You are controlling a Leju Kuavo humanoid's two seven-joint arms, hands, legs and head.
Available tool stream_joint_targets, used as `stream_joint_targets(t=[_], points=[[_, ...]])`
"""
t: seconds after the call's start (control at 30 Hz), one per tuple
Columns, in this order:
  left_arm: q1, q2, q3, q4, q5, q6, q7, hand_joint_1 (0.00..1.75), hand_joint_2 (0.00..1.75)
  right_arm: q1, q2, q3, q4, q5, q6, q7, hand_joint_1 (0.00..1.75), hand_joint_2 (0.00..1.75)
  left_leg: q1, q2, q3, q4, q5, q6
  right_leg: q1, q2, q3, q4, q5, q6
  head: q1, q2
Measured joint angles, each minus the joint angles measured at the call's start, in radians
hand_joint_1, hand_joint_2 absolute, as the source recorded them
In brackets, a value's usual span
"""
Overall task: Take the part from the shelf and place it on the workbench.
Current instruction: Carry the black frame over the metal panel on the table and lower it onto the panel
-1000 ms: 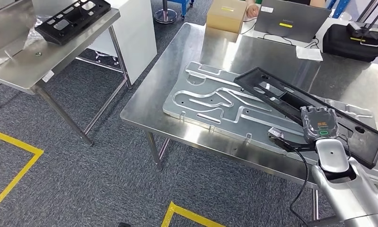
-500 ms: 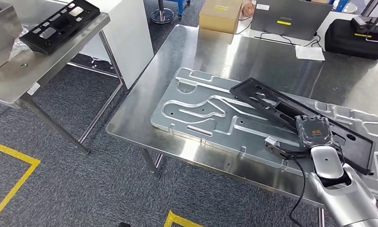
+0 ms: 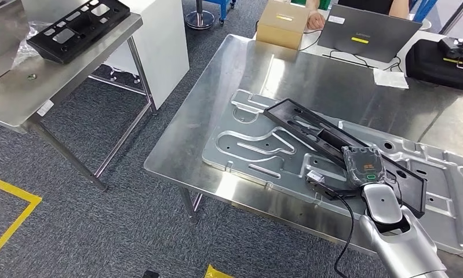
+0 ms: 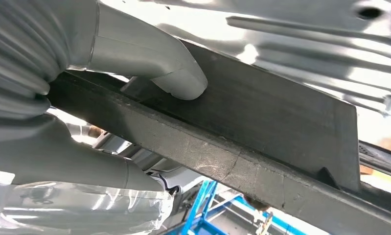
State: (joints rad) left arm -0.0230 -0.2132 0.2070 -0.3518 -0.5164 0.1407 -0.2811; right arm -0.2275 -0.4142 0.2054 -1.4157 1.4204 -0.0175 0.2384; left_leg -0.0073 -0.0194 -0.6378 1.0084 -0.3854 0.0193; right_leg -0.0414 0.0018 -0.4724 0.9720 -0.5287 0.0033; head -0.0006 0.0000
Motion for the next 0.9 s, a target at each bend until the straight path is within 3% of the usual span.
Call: stream_joint_targets(t=[0.07, 0.17, 0.33, 0.47, 0.9], points=[[0.0, 0.0, -0.001, -0.005, -0.011, 0.003, -0.001, 0.0, 1.75, -0.001, 0.0, 0.003, 0.001, 0.009, 0.0, 0.003, 1.75, 1.75, -0.003, -0.002, 0.0, 0.001, -0.002, 0.004, -0.001, -0.001, 0.002, -0.003, -0.001, -0.004, 0.0, 0.0], [0.002, 0.0, -0.002, -0.018, -0.019, 0.013, -0.004, 0.0, 1.75, -0.001, 0.001, 0.006, 0.006, 0.021, -0.001, 0.004, 1.75, 1.75, -0.005, -0.002, 0.0, 0.004, -0.004, 0.009, -0.001, -0.002, 0.003, -0.005, 0.0, 0.001, 0.0, 0.0], [0.003, 0.0, -0.002, -0.047, -0.025, 0.004, 0.0, 0.0, 1.75, 0.0, 0.008, 0.009, 0.011, 0.034, -0.002, 0.005, 1.75, 1.75, -0.007, -0.001, 0.0, 0.005, -0.002, 0.014, -0.006, -0.001, 0.004, -0.012, 0.006, 0.057, 0.0, 0.0], [0.012, 0.0, -0.003, -0.07, -0.029, 0.003, 0.011, 0.0, 1.75, 0.008, 0.015, 0.009, 0.021, 0.043, -0.015, 0.011, 0.0, 0.0, -0.007, -0.001, 0.002, 0.005, -0.001, 0.015, -0.006, -0.002, 0.005, -0.011, 0.007, 0.062, 0.0, 0.0], [0.03, 0.006, -0.006, -0.122, -0.065, 0.005, 0.054, 0.0, 1.75, 0.014, 0.04, 0.004, 0.035, 0.067, -0.036, 0.008, 0.0, 0.0, -0.006, 0.0, 0.005, 0.003, -0.001, 0.013, -0.005, -0.001, 0.006, -0.008, 0.006, 0.061, 0.0, 0.0]])
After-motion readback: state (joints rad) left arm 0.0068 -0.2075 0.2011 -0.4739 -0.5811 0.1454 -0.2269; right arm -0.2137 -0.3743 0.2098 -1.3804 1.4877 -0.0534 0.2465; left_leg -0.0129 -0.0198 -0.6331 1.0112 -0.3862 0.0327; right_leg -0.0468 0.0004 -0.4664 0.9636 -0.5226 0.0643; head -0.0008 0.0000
